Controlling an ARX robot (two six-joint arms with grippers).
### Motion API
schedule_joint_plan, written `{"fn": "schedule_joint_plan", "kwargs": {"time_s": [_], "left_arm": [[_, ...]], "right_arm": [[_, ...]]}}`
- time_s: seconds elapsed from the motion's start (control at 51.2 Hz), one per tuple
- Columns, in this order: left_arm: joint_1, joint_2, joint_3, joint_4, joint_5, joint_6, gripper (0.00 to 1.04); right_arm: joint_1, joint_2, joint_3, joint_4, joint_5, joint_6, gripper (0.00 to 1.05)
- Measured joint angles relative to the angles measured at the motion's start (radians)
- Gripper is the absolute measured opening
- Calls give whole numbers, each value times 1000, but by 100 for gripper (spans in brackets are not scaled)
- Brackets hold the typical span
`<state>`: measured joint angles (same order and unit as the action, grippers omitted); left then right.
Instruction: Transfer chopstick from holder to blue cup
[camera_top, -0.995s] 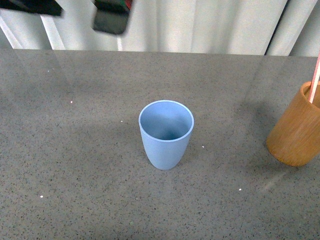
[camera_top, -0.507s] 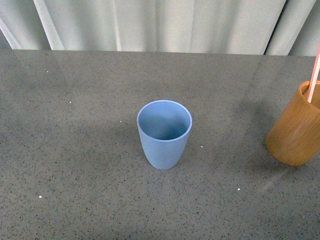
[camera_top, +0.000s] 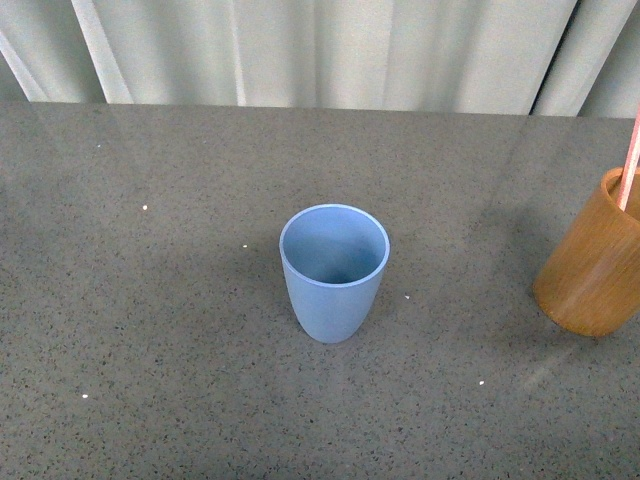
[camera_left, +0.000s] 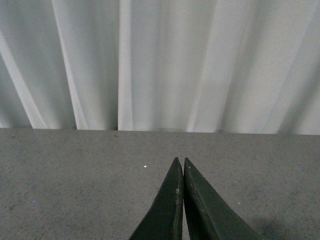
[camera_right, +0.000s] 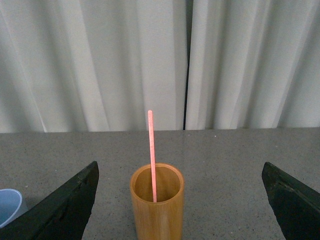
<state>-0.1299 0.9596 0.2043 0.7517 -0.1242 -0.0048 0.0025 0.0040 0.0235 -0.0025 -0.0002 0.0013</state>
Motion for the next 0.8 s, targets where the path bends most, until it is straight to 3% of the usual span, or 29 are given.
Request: {"fn": "schedule_joint_plan", "kwargs": {"time_s": [0.254,0.312,0.371,0.644,0.8], "left_arm": [[42,-128,-81,-52,40,0,4],[95,-179,-102,-80,114,0,4],[122,-226,-121,-109,117,0,4],[128,-358,-185,-164,124,1,4],[128,-475,-186,-271,123,0,4]], "right_arm": [[0,0,0,0,0,0,95],[0,0,0,0,0,0,95],[0,0,0,0,0,0,95],[0,0,0,0,0,0,95],[0,0,0,0,0,0,95]]}}
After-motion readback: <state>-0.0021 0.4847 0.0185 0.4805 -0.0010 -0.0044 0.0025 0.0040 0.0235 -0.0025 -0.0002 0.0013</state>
